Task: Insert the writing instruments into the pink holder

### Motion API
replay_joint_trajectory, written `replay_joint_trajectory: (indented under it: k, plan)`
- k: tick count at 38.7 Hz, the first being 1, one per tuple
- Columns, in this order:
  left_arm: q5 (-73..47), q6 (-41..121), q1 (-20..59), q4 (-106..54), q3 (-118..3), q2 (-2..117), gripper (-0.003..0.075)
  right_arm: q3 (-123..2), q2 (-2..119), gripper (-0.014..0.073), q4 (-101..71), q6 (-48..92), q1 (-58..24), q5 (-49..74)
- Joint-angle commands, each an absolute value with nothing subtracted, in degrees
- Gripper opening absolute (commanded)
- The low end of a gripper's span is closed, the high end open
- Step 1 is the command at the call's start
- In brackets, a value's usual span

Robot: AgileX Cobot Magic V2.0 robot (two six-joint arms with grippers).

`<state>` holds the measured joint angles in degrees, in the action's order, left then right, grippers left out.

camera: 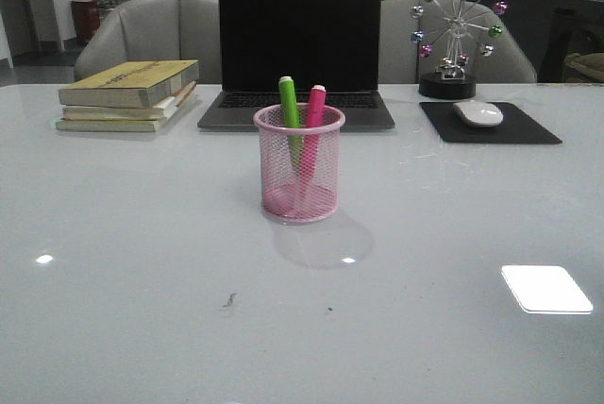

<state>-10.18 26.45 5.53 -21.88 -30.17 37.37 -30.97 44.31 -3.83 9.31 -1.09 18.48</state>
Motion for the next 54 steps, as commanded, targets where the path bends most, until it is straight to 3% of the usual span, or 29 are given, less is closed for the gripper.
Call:
replay_joint_trajectory:
  k: [1, 24, 30, 38, 51, 54]
  plan:
    - [-5.94, 26.41, 5.47, -22.39, -31.83, 37.16, 0.0216, -32.64, 44.06, 0.0368, -3.35, 9.69, -0.84, 13.8]
    - [-5.84, 26.41, 5.47, -22.39, -31.83, 37.16, 0.0216, -32.64, 44.06, 0.0355, -3.75, 9.64, -0.84, 16.79]
    - [-5.84, 26.41, 5.47, -23.6, -31.83, 37.16, 0.0207, -32.64, 44.06, 0.028, -3.75, 9.64, -0.84, 17.6]
    - [-5.34, 26.31, 5.47, -30.24, -31.83, 37.16, 0.0092, -32.64, 44.06, 0.0185, -3.75, 9.64, -0.84, 17.6]
    - [-5.13, 26.31, 5.47, -30.24, -31.83, 37.16, 0.0092, -32.64, 44.06, 0.0022, -3.75, 9.64, -0.84, 17.6]
    - [-5.13, 26.31, 5.47, -30.24, -31.83, 37.16, 0.0092, -32.64, 44.06, 0.0023, -3.75, 9.64, -0.84, 17.6]
